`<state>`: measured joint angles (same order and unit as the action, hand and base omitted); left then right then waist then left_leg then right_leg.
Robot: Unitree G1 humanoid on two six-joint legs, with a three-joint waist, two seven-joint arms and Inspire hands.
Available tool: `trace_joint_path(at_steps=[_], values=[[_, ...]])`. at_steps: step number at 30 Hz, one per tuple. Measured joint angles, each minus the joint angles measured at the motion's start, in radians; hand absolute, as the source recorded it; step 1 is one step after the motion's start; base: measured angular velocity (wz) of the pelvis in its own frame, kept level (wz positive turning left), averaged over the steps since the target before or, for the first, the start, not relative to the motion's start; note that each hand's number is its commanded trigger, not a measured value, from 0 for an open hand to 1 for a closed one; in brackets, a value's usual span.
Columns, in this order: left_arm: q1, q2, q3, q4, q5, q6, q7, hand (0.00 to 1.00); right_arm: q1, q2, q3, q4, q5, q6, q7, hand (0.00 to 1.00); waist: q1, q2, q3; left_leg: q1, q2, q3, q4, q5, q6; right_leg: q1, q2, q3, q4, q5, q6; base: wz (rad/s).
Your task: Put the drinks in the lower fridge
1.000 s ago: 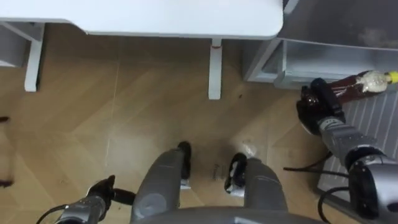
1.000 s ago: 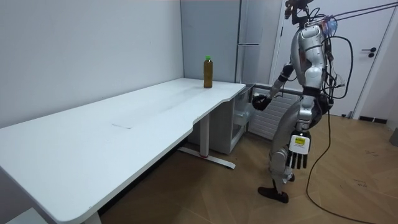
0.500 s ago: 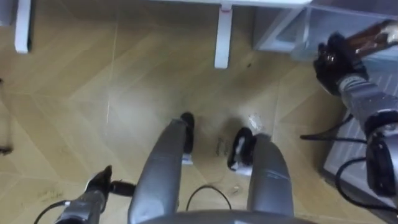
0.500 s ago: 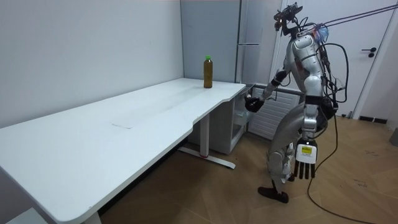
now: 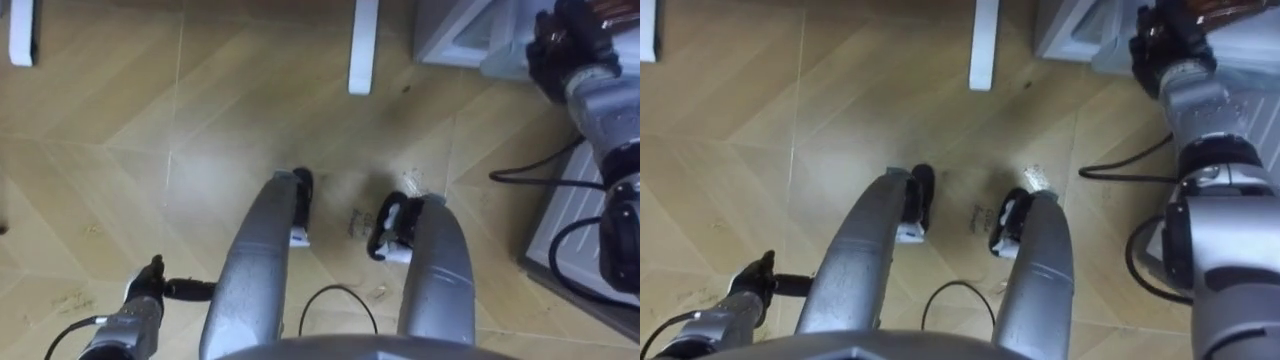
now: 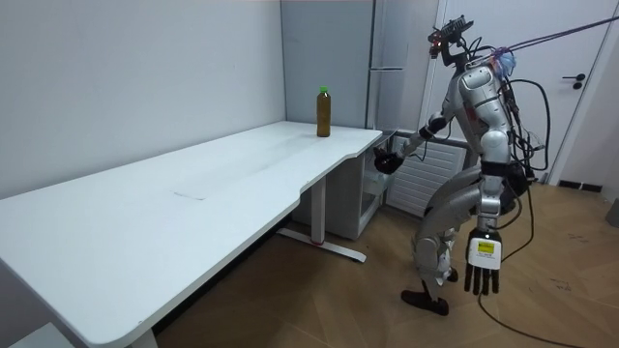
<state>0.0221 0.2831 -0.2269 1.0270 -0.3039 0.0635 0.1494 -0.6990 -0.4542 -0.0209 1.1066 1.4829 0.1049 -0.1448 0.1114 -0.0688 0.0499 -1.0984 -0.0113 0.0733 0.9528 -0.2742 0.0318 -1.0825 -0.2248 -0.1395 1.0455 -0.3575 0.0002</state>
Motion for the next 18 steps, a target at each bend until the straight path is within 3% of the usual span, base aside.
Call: trace_joint_path(at_steps=[6,7,8,9,18], values=[[0.022,0.007,-0.031,-0.033,-0.020,0.003,0.021,0.00,-0.014,-0.019,-0.001,0.003,0.004,-0.001,-0.031,1.00,0.000,0.000,0.0000,-0.004,0.000,0.002,0.009,-0.002,0.005,-0.005,0.000,0.003,0.002,0.005,-0.003,-0.02],[0.028,0.007,-0.032,-0.035,-0.020,0.003,0.022,0.00,-0.014,-0.019,-0.001,0.003,0.003,-0.001,-0.034,0.87,0.000,0.001,-0.0002,-0.004,0.000,0.002,0.012,-0.002,0.008,-0.005,0.000,0.003,0.004,0.005,-0.003,0.00],[0.031,0.007,-0.032,-0.035,-0.020,0.003,0.022,0.00,-0.014,-0.020,-0.001,0.003,0.003,-0.001,-0.036,0.26,0.000,0.001,-0.0003,-0.003,-0.001,0.002,0.014,-0.002,0.009,-0.004,0.000,0.004,0.006,0.005,-0.003,0.00],[0.032,0.007,-0.032,-0.035,-0.020,0.003,0.023,0.00,-0.014,-0.020,-0.001,0.003,0.003,-0.001,-0.037,0.00,0.000,0.001,-0.0003,-0.003,-0.001,0.002,0.015,-0.002,0.009,-0.004,0.000,0.005,0.008,0.004,-0.003,0.00],[0.061,0.008,-0.031,-0.064,-0.020,0.005,0.023,0.00,-0.015,-0.029,-0.001,0.006,0.003,-0.005,-0.042,0.00,0.008,0.002,-0.0011,0.012,-0.001,0.008,0.020,-0.008,0.003,0.004,-0.001,0.013,0.022,-0.005,0.004,0.00]])
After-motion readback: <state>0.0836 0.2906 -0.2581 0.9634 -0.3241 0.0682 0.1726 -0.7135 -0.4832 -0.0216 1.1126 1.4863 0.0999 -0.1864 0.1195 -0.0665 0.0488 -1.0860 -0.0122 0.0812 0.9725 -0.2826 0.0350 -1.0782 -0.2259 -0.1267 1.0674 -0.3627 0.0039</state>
